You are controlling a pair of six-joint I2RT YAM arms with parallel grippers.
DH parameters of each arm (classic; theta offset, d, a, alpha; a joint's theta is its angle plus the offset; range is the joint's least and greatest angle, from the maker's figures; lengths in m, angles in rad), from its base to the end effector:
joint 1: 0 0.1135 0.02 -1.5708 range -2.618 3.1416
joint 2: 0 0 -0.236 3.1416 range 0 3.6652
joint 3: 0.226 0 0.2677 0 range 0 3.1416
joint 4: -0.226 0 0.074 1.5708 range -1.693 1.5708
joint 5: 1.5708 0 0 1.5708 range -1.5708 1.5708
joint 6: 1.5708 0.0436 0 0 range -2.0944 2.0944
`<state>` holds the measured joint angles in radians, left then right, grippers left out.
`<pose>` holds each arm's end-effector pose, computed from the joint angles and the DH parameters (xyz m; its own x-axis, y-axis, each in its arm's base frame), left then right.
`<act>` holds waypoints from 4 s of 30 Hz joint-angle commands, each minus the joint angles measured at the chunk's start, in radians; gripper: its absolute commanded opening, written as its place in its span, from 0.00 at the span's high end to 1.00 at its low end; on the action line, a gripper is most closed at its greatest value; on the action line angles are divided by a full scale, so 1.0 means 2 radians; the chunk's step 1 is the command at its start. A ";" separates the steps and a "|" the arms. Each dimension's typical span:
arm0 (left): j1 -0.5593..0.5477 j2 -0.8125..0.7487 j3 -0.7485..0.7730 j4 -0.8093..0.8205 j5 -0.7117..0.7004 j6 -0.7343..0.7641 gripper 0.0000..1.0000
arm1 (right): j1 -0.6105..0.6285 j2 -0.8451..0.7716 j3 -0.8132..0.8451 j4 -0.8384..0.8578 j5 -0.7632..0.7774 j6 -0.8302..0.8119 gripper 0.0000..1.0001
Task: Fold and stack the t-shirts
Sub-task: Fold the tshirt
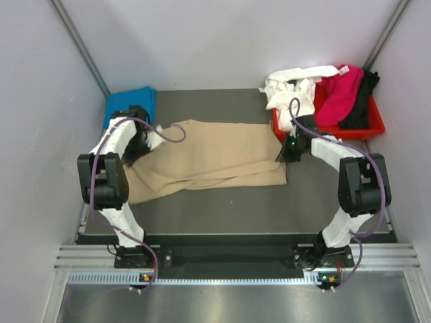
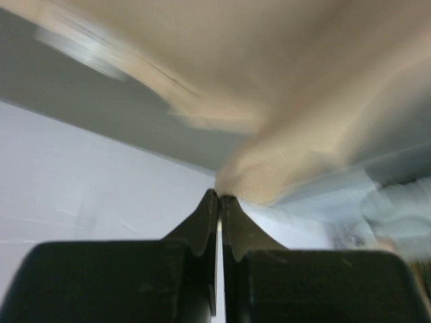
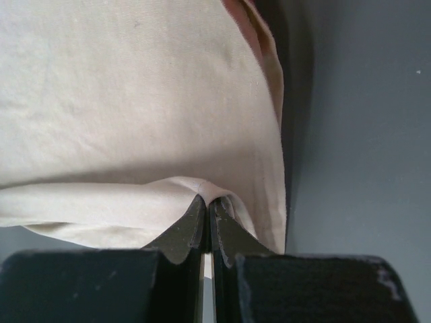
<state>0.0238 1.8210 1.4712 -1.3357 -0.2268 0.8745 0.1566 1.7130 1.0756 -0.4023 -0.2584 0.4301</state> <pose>0.3304 0.0177 0.1934 -0.6350 0.7327 0.2448 0.7636 0.6433 0.0555 0.3515 0.0668 0.1399 -0.8903 0.2676 -0.3685 0.1019 0.9057 0.4114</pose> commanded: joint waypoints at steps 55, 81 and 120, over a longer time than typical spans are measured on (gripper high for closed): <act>0.115 -0.027 -0.178 0.330 0.249 -0.202 0.62 | -0.011 -0.115 -0.193 0.086 -0.023 0.022 0.98; 0.264 -0.231 -0.315 0.162 0.181 0.043 0.69 | -0.014 -0.356 -0.285 -0.137 0.000 0.071 0.66; 0.146 0.067 -0.035 0.352 0.207 -0.241 0.41 | 0.305 0.435 0.614 0.177 0.003 -0.013 0.48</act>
<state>0.3210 1.9434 1.4086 -0.6731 0.1787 0.3981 0.7479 2.5160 2.2139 -0.1280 -0.2790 0.2886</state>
